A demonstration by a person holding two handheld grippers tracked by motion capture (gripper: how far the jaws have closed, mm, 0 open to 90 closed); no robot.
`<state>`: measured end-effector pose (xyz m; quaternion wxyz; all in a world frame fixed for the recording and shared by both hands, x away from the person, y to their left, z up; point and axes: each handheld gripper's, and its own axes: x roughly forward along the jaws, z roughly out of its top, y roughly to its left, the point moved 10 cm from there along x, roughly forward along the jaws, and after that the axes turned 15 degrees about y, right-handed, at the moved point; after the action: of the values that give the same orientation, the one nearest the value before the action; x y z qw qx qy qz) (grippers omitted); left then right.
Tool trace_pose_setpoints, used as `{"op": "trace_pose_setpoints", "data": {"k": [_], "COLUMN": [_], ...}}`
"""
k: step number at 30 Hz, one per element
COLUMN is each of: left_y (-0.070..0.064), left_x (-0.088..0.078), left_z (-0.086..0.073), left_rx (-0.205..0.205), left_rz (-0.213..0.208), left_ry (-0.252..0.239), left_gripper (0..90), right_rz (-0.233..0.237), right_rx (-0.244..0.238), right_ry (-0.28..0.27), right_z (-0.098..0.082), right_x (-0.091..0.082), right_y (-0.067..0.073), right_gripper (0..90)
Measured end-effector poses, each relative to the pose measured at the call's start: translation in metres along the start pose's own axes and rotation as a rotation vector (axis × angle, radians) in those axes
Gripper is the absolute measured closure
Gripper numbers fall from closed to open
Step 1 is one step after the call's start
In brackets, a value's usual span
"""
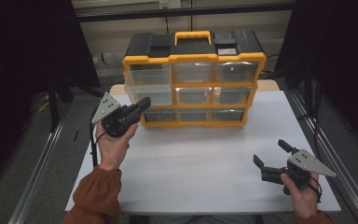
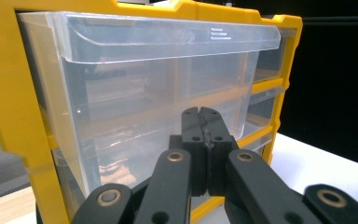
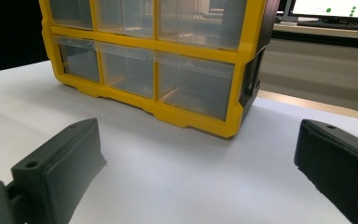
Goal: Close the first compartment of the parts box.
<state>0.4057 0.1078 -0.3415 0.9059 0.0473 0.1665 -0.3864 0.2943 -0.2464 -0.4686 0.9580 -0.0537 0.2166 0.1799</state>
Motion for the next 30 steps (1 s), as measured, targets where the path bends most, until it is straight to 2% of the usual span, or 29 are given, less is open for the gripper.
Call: {"op": "trace_pose_setpoints", "data": {"k": [6, 11, 14, 20, 30], "left_y": [0.001, 0.003, 0.005, 0.008, 0.01], "left_x": [0.002, 0.002, 0.003, 0.005, 0.008], "left_z": [0.002, 0.004, 0.003, 0.004, 0.004], "left_rx": [0.004, -0.008, -0.002, -0.02, -0.009], "left_rz": [-0.005, -0.003, 0.009, 0.012, 0.021], "left_ry": [-0.006, -0.013, -0.013, -0.016, -0.011], "left_gripper": [89.6, 89.7, 89.7, 90.0, 90.0], "right_rz": [0.003, 0.002, 0.005, 0.004, 0.004], "right_rx": [-0.002, -0.001, 0.003, -0.002, -0.001], "right_ry": [0.0, 0.0, 0.001, 0.001, 0.001], "right_z": [0.0, 0.0, 0.0, 0.0, 0.0], "right_x": [0.0, 0.0, 0.0, 0.0, 0.0], "right_y": [0.0, 0.0, 0.0, 0.0, 0.0], "right_gripper": [0.7, 0.7, 0.7, 0.7, 0.8]}}
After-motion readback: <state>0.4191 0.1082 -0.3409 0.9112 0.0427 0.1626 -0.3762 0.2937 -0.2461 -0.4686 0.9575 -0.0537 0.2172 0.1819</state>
